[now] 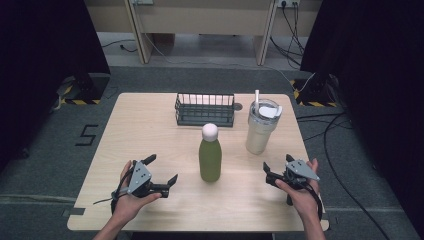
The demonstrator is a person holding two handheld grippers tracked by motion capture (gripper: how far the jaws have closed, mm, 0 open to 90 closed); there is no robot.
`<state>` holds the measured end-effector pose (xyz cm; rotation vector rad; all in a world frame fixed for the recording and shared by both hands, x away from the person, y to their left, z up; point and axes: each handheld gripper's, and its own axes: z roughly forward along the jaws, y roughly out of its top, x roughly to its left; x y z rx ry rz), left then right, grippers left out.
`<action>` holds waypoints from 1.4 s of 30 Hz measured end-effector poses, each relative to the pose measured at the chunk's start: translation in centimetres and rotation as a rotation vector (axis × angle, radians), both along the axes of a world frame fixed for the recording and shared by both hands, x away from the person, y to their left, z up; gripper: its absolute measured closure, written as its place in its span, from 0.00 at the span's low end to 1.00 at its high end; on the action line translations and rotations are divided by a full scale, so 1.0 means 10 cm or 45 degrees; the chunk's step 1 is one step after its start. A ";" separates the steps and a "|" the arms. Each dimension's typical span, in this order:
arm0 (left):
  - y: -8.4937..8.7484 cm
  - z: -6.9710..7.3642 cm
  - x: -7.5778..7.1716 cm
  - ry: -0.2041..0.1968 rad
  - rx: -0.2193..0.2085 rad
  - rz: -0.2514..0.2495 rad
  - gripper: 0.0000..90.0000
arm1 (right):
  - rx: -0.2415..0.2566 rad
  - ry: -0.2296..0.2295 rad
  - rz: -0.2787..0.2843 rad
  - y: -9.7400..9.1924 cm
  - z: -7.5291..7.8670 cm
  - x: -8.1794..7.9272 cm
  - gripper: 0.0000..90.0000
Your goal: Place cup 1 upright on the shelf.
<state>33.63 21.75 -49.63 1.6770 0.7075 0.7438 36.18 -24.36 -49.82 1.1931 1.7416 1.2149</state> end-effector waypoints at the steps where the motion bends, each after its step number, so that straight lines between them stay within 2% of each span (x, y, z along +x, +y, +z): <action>1: 0.00 0.00 0.01 0.002 0.001 0.001 0.00 | 0.000 -0.006 0.001 0.00 0.01 0.01 0.11; 9: 0.00 -0.01 0.01 0.001 -0.004 0.013 0.00 | -0.011 -0.049 -0.005 0.03 0.14 0.10 0.09; 12: 0.02 -0.01 0.01 0.003 -0.010 0.024 0.00 | -0.012 -0.086 -0.009 0.07 0.25 0.21 0.08; 17: 0.03 -0.01 0.01 0.004 -0.015 0.033 0.00 | -0.013 -0.101 -0.007 0.14 0.32 0.38 0.06; 21: 0.03 -0.02 0.02 0.005 -0.011 0.040 0.00 | -0.033 -0.104 0.002 0.21 0.34 0.49 0.04; 26: 0.02 -0.01 0.02 0.003 -0.004 0.036 0.00 | -0.026 -0.106 0.008 0.27 0.36 0.62 0.02; 37: 0.02 -0.02 0.02 0.007 -0.004 0.032 0.00 | -0.026 -0.085 -0.006 0.37 0.33 0.91 0.03; 42: 0.00 -0.04 0.02 0.016 0.002 0.020 0.00 | -0.032 -0.097 -0.010 0.40 0.32 1.02 0.03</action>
